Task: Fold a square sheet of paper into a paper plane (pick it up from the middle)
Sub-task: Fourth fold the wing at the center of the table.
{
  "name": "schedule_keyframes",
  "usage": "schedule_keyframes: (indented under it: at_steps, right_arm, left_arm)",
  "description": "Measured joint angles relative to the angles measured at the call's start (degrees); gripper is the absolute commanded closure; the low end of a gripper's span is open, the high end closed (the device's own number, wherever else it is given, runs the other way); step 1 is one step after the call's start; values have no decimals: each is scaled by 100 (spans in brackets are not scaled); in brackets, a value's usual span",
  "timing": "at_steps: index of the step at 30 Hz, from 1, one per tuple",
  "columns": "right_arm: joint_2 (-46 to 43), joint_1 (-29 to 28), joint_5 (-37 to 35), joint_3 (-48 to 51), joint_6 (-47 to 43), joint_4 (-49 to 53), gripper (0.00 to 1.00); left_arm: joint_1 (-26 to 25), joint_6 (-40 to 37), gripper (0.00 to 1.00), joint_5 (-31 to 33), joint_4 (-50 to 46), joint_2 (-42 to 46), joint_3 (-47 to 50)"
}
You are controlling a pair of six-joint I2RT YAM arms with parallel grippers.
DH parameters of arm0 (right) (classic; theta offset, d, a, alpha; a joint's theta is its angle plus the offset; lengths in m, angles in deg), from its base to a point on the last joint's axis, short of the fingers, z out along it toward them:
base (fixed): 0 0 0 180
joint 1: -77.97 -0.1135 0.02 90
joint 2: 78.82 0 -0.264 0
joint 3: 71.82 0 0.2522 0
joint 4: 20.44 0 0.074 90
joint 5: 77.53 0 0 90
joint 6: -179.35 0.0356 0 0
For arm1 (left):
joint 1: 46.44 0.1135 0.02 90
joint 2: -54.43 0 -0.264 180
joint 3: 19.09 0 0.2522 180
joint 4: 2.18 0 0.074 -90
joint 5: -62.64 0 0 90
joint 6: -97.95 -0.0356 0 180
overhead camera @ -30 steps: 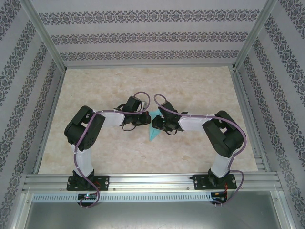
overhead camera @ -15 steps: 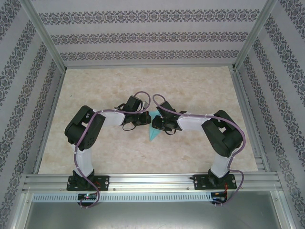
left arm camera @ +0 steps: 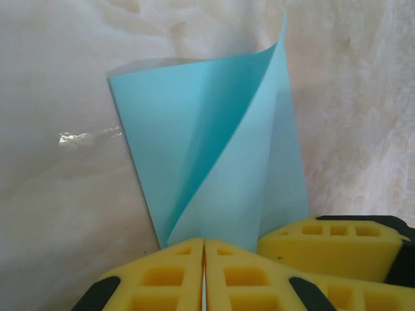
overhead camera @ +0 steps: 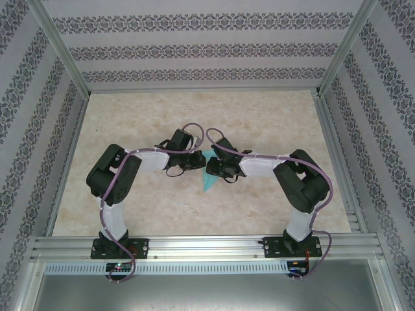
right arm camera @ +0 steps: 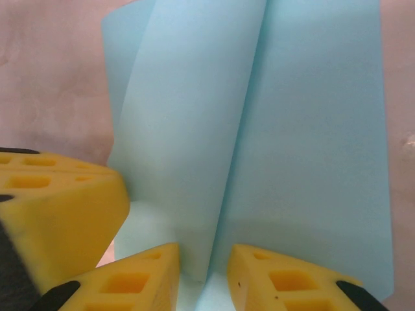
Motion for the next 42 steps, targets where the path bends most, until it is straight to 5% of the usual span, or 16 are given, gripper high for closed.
schedule_keyframes:
  at_steps: [42]
  right_arm:
    - [-199, 17, 76, 144, 15, -153, 69]
  left_arm:
    - [-4, -179, 98, 50, -264, -186, -151]
